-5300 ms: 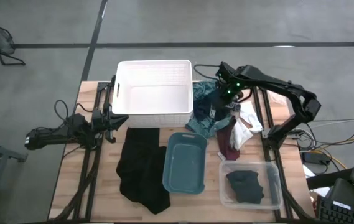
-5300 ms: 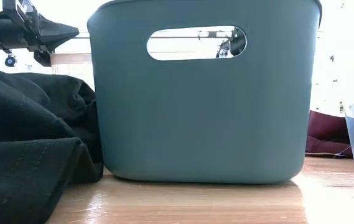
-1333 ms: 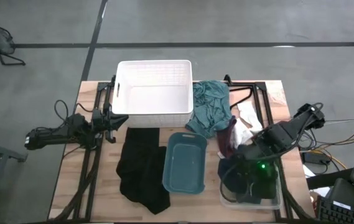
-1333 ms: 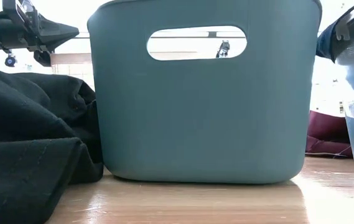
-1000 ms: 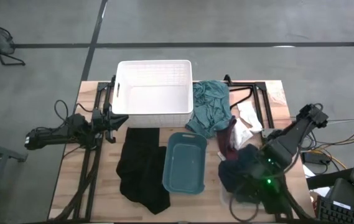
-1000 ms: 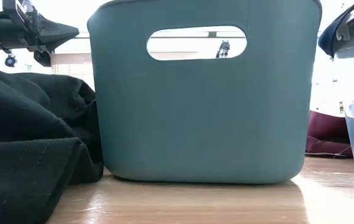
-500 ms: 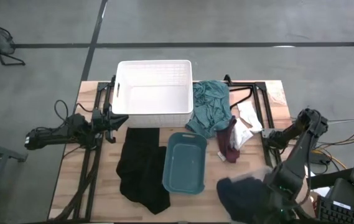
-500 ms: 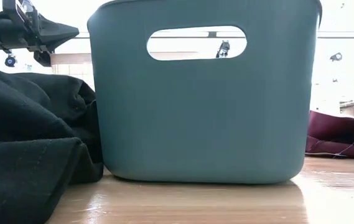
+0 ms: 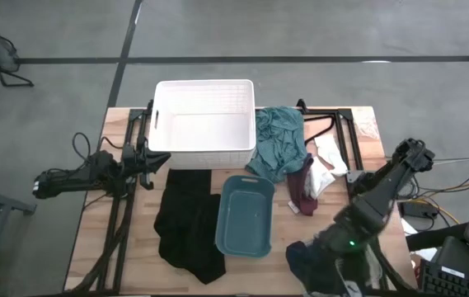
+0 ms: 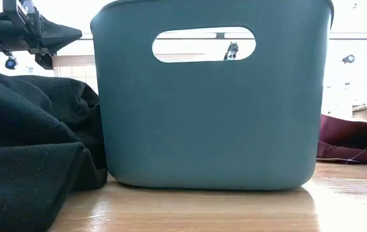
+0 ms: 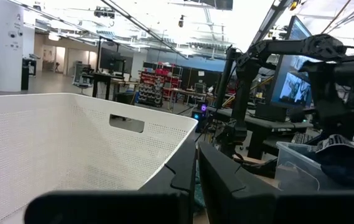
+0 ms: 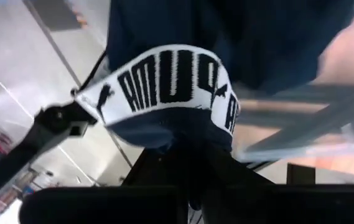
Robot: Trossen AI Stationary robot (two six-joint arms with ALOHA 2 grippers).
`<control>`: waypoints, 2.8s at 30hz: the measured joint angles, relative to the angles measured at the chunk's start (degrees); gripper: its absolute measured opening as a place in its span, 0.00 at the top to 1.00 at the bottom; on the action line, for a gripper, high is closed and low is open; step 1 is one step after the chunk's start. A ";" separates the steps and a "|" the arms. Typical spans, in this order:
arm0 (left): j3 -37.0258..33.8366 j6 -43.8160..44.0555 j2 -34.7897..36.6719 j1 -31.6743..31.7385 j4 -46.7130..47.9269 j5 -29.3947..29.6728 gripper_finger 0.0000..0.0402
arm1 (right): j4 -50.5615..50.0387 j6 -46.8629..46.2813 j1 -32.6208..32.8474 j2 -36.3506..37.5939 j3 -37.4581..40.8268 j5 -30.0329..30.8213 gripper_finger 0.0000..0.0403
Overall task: Pick & Place Cloths
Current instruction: Put the blue boxers into the transparent bin
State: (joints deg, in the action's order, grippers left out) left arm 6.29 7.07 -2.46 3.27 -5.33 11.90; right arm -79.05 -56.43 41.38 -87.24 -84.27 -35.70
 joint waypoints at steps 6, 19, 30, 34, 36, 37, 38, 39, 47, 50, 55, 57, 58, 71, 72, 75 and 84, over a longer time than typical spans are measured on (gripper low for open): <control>0.02 0.00 0.00 -0.02 0.20 0.00 0.94 | 0.55 4.02 -8.07 0.24 5.74 0.37 0.98; 0.00 0.00 0.02 0.00 0.27 0.00 0.94 | 10.56 1.19 -13.68 0.40 27.44 -4.98 0.98; 0.00 0.00 0.02 0.00 0.29 0.00 0.94 | 10.91 -8.89 -13.27 1.26 32.30 -7.98 0.96; 0.01 0.00 0.00 -0.01 0.29 0.00 0.94 | 11.12 -12.04 -13.13 2.62 27.17 -8.36 0.94; 0.01 0.00 0.00 0.00 0.29 0.00 0.94 | 11.11 -12.21 -13.16 2.76 24.47 -8.15 0.92; 0.00 0.00 0.00 -0.02 0.29 0.00 0.94 | 11.13 -12.21 -13.16 2.80 23.09 -8.06 0.91; 0.00 0.00 0.00 0.00 0.29 0.00 0.94 | 11.10 -12.19 -13.16 2.84 21.76 -8.02 0.89; 0.00 0.00 0.00 -0.02 0.29 0.00 0.94 | 11.03 -12.16 -13.16 2.84 20.51 -7.95 0.87; 0.00 0.00 0.00 -0.02 0.29 0.00 0.94 | 10.28 -10.17 -12.89 2.84 11.87 -9.01 0.68; 0.02 0.00 0.00 0.00 0.29 0.00 0.94 | 6.38 -4.94 -13.03 2.84 9.35 -4.16 0.60; 0.02 0.00 0.00 0.00 0.29 0.00 0.94 | -0.16 5.16 -13.20 2.84 7.14 10.98 0.51; 0.00 0.01 0.00 -0.01 0.29 -0.01 0.94 | 0.30 9.01 -13.86 2.84 8.14 11.79 0.49; 0.02 0.00 0.00 0.00 0.29 0.00 0.94 | 0.39 10.63 -14.15 2.84 8.95 11.58 0.49; 0.00 0.00 0.00 -0.02 0.29 0.00 0.94 | 7.75 27.05 -14.34 2.12 15.95 9.50 0.53; 0.01 0.00 0.00 0.00 0.29 0.00 0.94 | 8.27 27.50 -14.34 2.15 16.26 9.54 0.54; 0.00 0.00 0.00 -0.01 0.29 0.00 0.94 | 8.84 28.02 -14.34 2.36 16.62 9.11 0.55; 0.02 0.00 0.00 -0.01 0.29 -0.02 0.94 | 9.70 27.98 -13.54 4.32 15.27 8.81 0.54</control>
State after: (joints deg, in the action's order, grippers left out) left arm 6.31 7.07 -2.46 3.26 -5.04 11.88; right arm -69.35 -28.45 27.85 -82.92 -68.99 -26.89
